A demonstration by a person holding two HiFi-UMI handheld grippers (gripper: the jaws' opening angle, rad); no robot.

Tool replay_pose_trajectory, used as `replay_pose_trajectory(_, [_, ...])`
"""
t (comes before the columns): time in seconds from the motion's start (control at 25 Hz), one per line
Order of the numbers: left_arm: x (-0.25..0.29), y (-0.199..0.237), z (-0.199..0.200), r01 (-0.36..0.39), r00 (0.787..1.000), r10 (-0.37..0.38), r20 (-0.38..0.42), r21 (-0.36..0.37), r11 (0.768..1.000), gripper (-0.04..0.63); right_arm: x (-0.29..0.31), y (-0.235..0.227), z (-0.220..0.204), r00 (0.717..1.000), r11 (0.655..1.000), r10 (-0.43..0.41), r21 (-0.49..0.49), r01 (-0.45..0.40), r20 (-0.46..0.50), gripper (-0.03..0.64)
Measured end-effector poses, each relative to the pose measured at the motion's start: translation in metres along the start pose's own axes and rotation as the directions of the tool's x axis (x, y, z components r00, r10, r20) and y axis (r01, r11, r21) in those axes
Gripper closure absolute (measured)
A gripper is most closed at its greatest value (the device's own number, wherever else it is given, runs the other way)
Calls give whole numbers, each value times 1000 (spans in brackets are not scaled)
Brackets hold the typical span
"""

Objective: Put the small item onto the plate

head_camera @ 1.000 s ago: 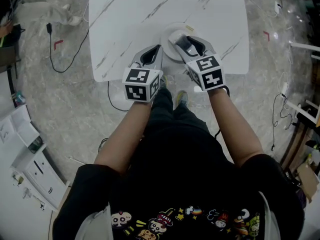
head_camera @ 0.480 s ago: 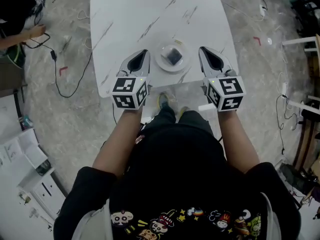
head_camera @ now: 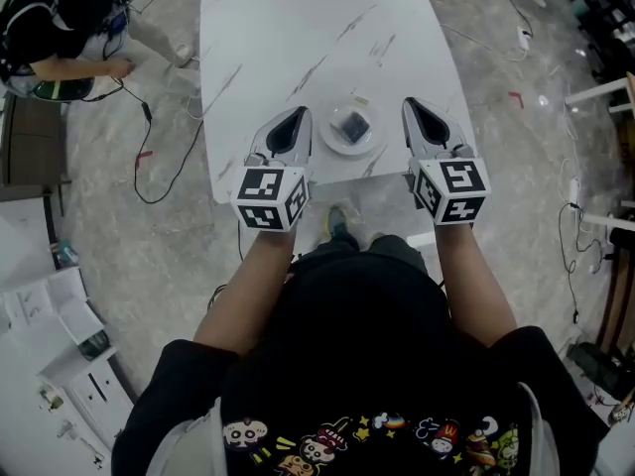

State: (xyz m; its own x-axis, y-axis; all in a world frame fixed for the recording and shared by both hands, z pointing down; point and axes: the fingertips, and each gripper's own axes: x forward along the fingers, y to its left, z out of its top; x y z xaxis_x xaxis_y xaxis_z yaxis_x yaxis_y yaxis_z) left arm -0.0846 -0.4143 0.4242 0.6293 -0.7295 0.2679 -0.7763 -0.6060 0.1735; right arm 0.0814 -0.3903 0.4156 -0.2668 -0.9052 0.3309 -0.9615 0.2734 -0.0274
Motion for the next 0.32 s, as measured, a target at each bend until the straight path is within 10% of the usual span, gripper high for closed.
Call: replay_pose_trajectory(0.32, [-4,2,6,-3,1000,2,11,26,1000,595,-5,4,5,1000,1000,-3,-16,3,7,595])
